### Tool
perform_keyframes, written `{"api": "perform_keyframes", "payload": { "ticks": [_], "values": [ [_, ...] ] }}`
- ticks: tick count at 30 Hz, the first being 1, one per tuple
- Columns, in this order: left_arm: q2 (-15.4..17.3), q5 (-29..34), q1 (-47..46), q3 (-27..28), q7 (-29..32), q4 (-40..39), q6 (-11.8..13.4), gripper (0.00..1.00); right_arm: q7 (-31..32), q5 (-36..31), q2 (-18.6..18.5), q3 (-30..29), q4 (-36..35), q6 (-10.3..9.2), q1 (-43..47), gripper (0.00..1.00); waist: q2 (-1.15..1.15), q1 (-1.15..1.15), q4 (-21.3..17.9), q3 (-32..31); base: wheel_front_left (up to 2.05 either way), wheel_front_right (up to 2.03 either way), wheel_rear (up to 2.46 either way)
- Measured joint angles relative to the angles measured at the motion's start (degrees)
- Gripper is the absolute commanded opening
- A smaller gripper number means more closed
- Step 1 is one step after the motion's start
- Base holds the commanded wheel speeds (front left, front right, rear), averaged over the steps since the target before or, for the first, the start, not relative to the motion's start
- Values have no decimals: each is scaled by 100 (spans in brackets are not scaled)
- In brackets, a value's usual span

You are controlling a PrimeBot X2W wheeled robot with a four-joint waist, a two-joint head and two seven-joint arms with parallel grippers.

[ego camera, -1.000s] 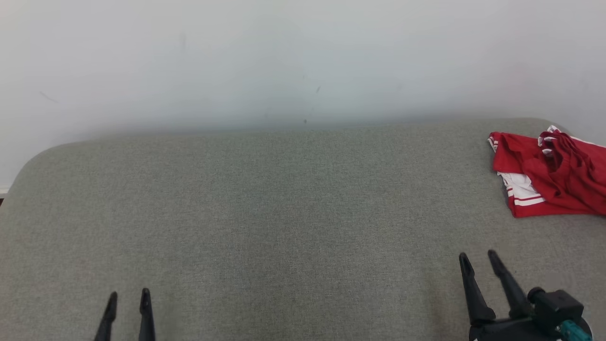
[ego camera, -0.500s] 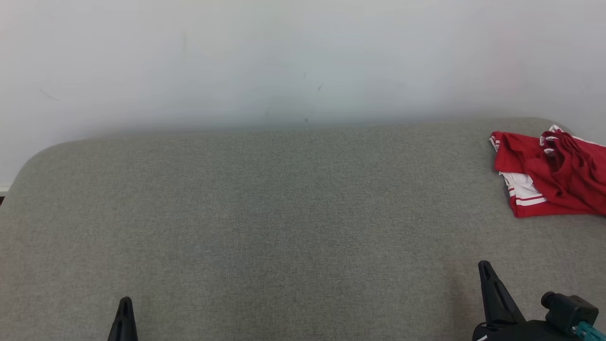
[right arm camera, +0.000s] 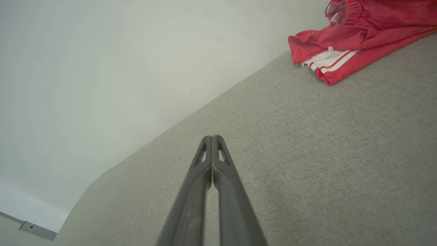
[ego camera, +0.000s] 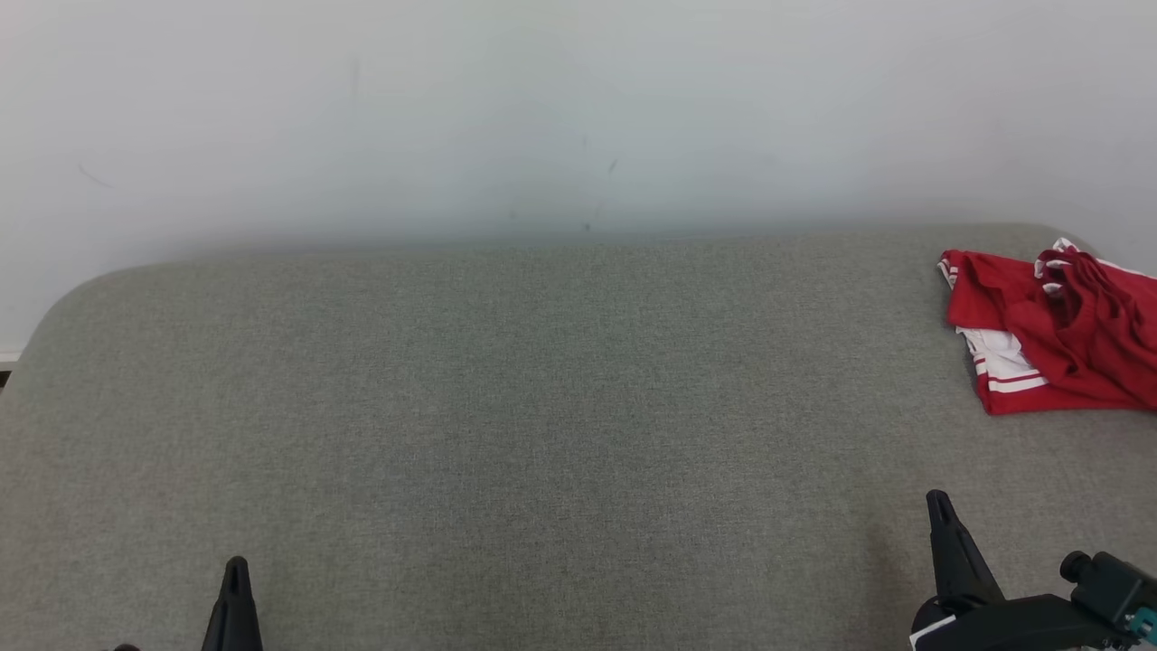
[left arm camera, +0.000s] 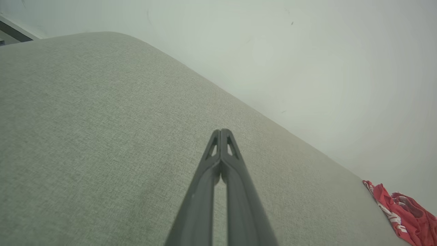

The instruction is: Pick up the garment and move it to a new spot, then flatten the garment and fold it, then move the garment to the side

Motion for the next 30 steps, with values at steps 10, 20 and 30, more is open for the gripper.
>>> {"api": "perform_keyframes", "payload": {
  "ticks": [10, 20, 30],
  "values": [
    [0, -815, -124, 2, 208, 46, -14, 0, 204, 745, 79, -135, -19, 0, -61, 0, 0, 0, 14, 14, 0, 0, 0],
    [0, -1564, -233, 8, 399, 98, -15, 0, 394, 1400, 153, -258, -36, 0, -110, 0, 0, 0, 29, 28, 0, 0, 0],
    [1, -2249, -327, 15, 579, 140, -16, 0, 556, 2003, 220, -369, -49, 0, -168, 0, 0, 0, 43, 42, 0, 0, 0]
  ]
}}
